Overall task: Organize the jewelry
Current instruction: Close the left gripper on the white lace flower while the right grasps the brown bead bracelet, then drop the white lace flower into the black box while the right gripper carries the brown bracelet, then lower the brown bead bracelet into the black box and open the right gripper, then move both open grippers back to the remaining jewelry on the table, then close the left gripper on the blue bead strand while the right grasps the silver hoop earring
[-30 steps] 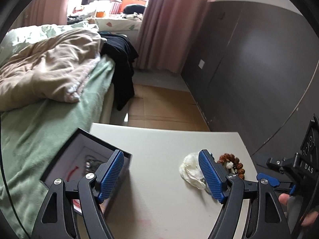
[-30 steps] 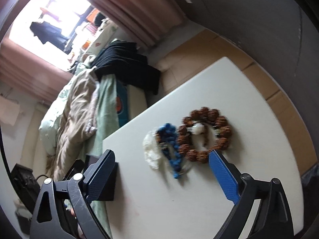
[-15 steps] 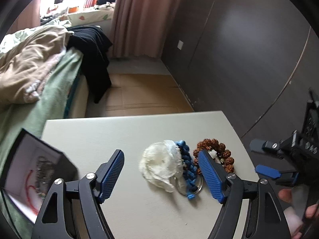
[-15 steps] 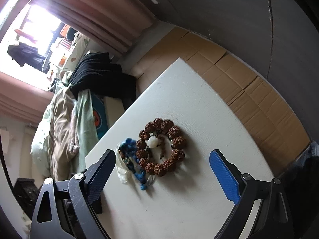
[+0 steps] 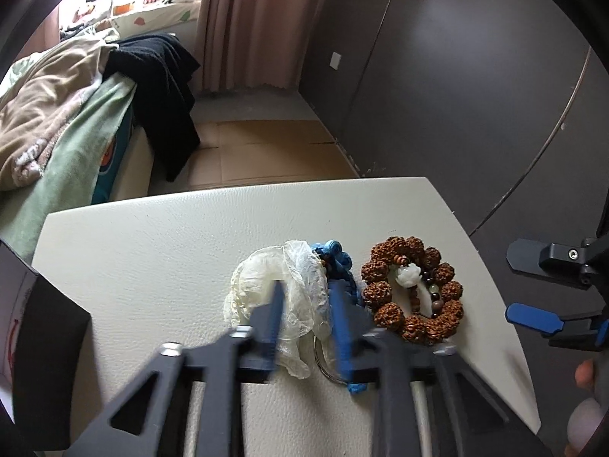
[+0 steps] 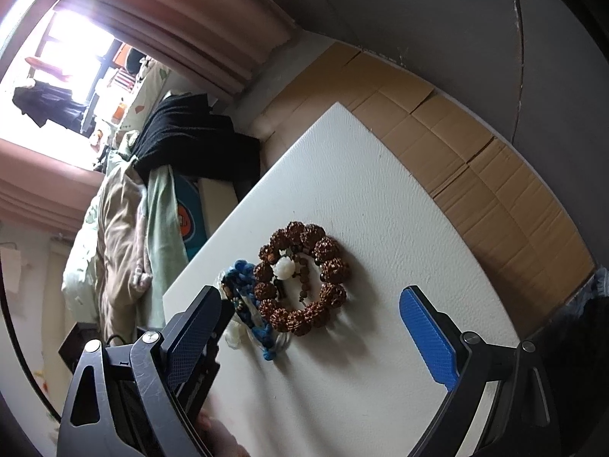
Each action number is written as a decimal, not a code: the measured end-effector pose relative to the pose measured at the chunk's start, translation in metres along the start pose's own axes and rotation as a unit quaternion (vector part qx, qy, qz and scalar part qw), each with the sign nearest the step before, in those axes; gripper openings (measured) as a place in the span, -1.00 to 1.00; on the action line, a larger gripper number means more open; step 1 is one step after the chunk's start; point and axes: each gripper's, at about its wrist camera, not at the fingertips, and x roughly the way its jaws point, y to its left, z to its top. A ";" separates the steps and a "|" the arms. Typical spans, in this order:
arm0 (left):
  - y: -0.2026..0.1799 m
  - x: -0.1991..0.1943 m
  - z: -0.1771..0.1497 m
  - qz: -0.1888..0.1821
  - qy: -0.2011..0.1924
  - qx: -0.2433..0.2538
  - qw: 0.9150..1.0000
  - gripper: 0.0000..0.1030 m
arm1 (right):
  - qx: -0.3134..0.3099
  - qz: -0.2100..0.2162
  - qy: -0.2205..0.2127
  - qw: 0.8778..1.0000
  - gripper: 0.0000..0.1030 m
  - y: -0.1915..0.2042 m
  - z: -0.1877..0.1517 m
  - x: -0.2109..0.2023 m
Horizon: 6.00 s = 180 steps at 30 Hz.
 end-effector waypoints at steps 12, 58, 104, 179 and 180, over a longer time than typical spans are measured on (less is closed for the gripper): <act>0.009 -0.038 0.008 -0.016 -0.043 -0.021 0.999 -0.99 | 0.010 -0.004 0.018 1.000 0.30 -0.004 0.001 0.020; 0.135 -0.195 0.013 0.048 -0.191 -0.158 0.968 0.13 | -0.057 0.220 0.002 0.974 -0.62 0.088 -0.032 0.018; 0.202 -0.213 0.001 0.070 -0.189 -0.242 0.949 0.79 | -0.151 0.241 0.048 0.958 0.23 0.192 -0.103 0.060; 0.044 -0.068 0.020 -0.033 -0.015 -0.050 0.998 -0.86 | -0.044 0.030 0.078 0.996 -0.15 0.052 -0.036 0.053; 0.045 -0.073 0.021 -0.035 -0.019 -0.052 0.998 -0.86 | -0.049 0.024 0.085 0.995 -0.17 0.055 -0.038 0.058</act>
